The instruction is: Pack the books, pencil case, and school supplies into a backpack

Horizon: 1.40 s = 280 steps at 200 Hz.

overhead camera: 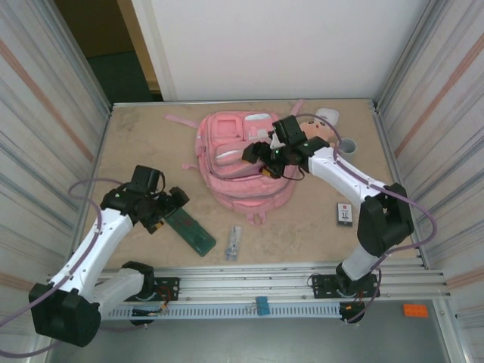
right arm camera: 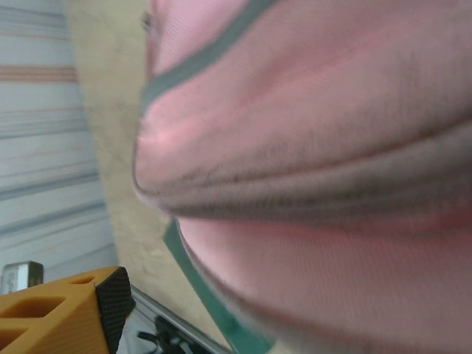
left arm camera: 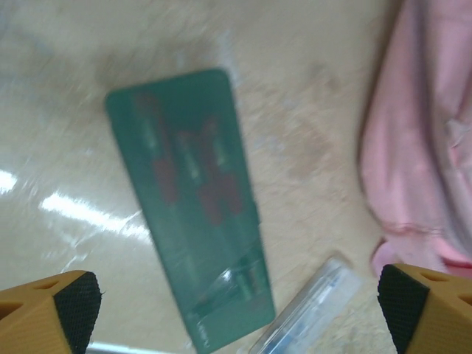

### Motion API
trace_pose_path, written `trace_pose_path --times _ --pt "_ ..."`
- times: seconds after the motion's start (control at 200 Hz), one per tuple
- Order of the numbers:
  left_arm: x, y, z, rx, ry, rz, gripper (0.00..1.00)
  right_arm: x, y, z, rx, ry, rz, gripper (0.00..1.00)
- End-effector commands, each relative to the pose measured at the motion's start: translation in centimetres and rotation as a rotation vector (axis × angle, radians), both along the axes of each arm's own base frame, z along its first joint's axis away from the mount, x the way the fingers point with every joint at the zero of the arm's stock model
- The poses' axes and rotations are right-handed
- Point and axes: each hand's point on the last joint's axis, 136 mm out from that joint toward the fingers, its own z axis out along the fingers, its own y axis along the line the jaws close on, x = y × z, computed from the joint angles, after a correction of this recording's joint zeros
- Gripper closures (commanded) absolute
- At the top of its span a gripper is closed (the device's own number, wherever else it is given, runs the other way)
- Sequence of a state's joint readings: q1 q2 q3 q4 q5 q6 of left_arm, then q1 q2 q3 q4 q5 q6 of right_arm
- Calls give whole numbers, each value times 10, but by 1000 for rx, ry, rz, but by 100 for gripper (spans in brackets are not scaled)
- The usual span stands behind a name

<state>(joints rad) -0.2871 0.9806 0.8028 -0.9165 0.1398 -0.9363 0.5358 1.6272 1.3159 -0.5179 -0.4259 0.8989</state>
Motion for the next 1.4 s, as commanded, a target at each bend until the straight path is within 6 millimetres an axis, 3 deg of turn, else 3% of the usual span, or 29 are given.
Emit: trace_pose_path --times 0.0,0.195,0.356,0.581,0.947,1.293,1.398 --pt "-21 6 -12 31 97 105 1 -32 -21 -3 -121 31 27 21" --pt "-20 -14 -18 86 157 68 1 -59 -34 7 -143 1 33 20" --pt "-33 -22 -32 191 287 81 1 -68 -43 23 -131 -69 9 20" --pt "-31 -31 -54 251 422 74 1 -80 -50 22 -141 -87 2 20" --pt "2 -35 -82 202 351 113 1 -89 -58 17 -159 -95 -15 20" --pt "-10 -28 -101 194 379 146 1 -91 -58 16 -159 -90 -20 20" --pt "-9 -22 -103 203 363 159 10 -92 -58 15 -157 -89 -23 20"
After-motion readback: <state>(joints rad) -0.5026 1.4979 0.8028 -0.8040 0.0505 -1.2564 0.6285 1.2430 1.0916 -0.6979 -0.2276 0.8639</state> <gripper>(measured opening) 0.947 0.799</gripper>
